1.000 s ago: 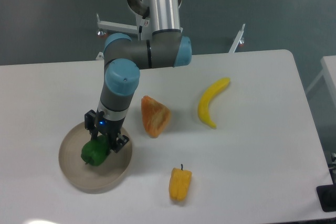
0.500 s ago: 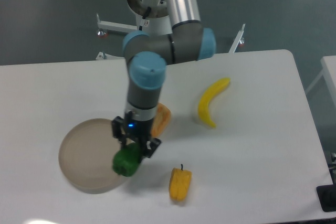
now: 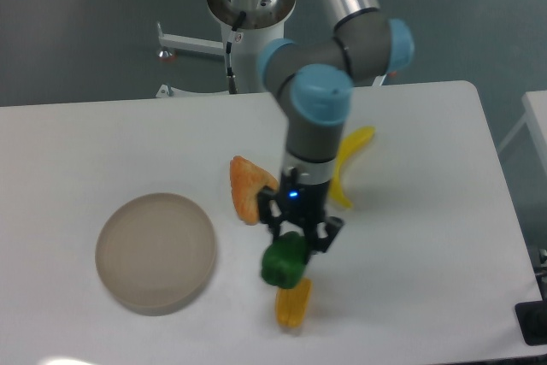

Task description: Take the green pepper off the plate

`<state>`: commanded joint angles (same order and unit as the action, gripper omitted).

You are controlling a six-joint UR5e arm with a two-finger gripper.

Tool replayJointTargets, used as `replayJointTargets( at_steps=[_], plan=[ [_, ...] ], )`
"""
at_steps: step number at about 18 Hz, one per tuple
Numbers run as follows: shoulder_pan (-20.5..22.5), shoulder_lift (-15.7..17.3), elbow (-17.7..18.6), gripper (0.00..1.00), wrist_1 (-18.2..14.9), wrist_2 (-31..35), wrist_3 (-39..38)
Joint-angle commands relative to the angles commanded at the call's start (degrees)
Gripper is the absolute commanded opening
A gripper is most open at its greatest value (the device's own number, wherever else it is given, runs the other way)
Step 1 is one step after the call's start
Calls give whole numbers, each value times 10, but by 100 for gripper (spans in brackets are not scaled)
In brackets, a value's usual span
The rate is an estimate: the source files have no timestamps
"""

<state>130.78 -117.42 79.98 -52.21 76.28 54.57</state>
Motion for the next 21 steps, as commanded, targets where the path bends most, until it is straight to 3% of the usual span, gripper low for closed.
replayJointTargets(
  at_steps=[6, 21],
  plan=[
    [25, -1, -6, 29, -1, 62, 46],
    [27, -11, -10, 30, 0, 67, 70]
  ],
)
